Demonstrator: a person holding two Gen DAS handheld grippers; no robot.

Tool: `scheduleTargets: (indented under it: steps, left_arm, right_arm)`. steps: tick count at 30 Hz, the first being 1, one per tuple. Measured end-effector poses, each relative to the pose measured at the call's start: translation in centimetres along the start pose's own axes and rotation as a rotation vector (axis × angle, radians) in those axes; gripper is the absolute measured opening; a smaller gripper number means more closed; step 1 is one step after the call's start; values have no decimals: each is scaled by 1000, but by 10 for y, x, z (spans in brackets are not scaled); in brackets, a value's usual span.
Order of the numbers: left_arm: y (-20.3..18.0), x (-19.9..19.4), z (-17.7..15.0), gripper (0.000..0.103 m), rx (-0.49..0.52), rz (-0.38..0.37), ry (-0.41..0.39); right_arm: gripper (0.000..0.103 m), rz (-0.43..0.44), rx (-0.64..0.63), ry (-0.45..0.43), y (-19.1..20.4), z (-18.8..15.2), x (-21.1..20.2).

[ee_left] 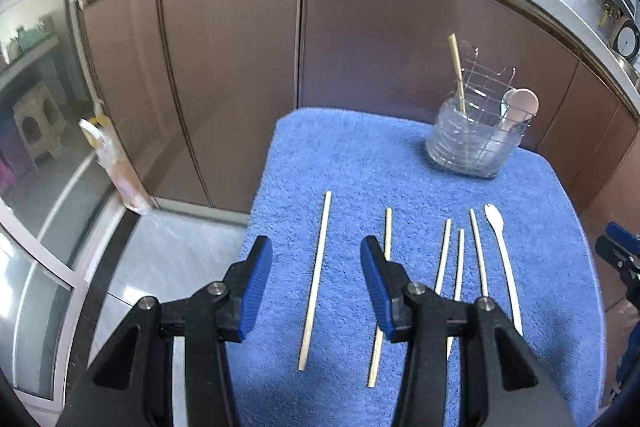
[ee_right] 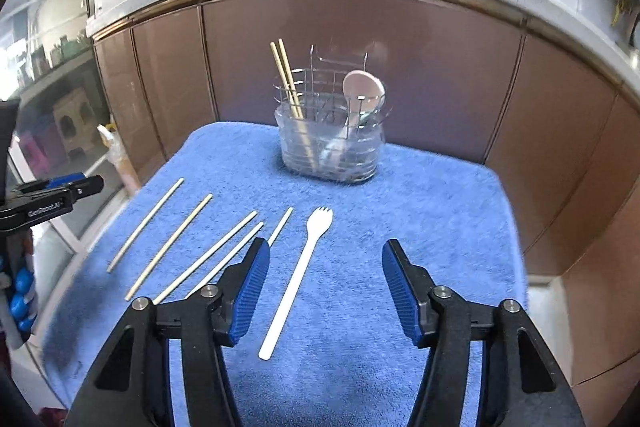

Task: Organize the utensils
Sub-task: 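Move both tools back over the remaining chopsticks and fork, then close the left tool on a chopstick while the right tool grips the white fork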

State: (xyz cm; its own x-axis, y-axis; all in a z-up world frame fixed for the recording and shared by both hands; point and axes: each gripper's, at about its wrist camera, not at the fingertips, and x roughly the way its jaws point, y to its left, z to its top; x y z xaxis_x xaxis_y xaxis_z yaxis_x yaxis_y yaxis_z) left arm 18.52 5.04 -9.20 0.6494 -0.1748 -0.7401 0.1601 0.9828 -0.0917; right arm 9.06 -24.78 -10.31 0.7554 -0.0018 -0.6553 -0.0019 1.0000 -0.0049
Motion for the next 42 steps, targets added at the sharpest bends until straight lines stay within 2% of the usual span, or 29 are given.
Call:
scheduleTargets:
  steps: [5, 9, 14, 21, 26, 29, 35, 39, 42]
  left_arm:
    - [4, 31, 11, 43, 0, -78, 118]
    - [-18, 57, 17, 43, 51, -167, 213]
    - [-48, 89, 22, 43, 126, -171, 292]
    - [-64, 133, 35, 37, 160, -153, 397]
    - [-73, 153, 36, 37, 198, -138, 460]
    - [-77, 164, 36, 31, 216, -135, 493]
    - [-82, 171, 39, 26, 239, -123, 506]
    - [-83, 172, 41, 14, 248, -99, 503]
    - [-81, 172, 42, 7, 251, -92, 502]
  right_arm:
    - [44, 102, 51, 74, -19, 9, 21]
    - [39, 170, 57, 156, -24, 16, 49]
    - [31, 238, 92, 246, -34, 23, 88]
    - [30, 268, 103, 355, -32, 34, 146]
    - [30, 271, 94, 436, -22, 36, 184]
    - [30, 248, 75, 476, -15, 35, 197]
    - [30, 197, 4, 510, 4, 38, 210]
    - [30, 168, -40, 513, 17, 38, 215]
    - [24, 153, -40, 500, 19, 38, 218]
